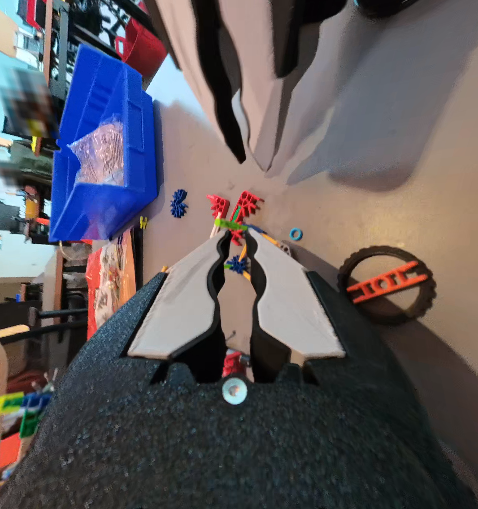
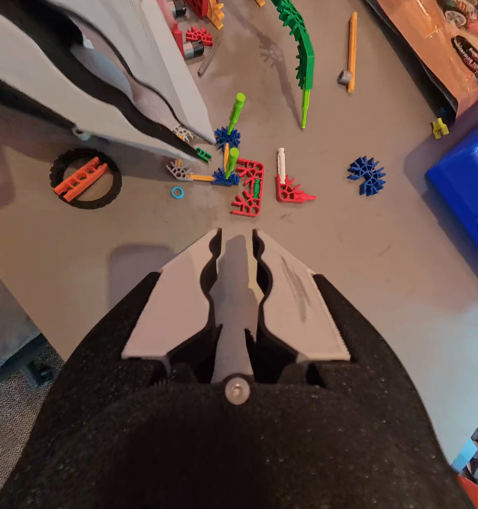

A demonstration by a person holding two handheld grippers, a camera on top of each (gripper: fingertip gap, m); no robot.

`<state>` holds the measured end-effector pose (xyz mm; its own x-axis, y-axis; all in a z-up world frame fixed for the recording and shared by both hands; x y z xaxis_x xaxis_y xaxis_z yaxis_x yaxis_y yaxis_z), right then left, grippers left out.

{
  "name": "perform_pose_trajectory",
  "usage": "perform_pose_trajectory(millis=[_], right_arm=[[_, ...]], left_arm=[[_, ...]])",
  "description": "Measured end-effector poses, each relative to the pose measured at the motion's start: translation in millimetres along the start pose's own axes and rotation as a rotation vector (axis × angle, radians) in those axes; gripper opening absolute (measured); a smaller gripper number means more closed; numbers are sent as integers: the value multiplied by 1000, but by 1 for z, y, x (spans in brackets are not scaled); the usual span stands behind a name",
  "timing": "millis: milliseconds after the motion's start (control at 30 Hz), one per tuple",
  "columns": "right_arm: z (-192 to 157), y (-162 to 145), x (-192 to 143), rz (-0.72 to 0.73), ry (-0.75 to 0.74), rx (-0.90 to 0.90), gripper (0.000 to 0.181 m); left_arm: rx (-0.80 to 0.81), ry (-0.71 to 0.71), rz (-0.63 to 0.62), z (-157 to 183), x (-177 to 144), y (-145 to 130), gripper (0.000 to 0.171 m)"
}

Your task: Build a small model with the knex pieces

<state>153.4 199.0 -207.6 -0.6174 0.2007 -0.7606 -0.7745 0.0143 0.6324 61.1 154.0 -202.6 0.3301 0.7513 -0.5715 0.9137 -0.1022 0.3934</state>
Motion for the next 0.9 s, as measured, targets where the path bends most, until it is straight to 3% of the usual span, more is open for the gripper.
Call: perform_pose_trajectory(millis=[200, 300, 500, 700, 833, 900], right_arm=[[11, 7, 20, 21, 4, 74, 23], [12, 6, 32, -23, 15, 101, 26], [9, 13, 40, -14, 29, 100, 21], [11, 12, 39, -19, 51, 82, 20], [13, 13, 33, 23, 69, 89, 0], [16, 9, 31, 14, 62, 85, 0]], left_arm=[[-236, -9, 62, -18, -14, -26, 12], [-319, -50, 44, -20, -5, -37, 16], [-370, -109, 46, -12, 14, -43, 17], [-404, -140, 92, -12, 14, -40, 12], [-389, -164, 94, -5, 16, -38, 8], [-384, -172, 101, -3, 15, -36, 9]])
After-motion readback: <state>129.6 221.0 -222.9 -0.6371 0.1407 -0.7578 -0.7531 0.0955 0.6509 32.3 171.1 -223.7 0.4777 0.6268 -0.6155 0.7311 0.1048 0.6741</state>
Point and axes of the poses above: each gripper's, where its closed fingertips meet, x out along the fingers, y out of its top, z = x × y across the jaws, the point moved 5 cm from there along -x, back along the fingers, and after that the axes turned 4 degrees about x, right-handed, at the moved point
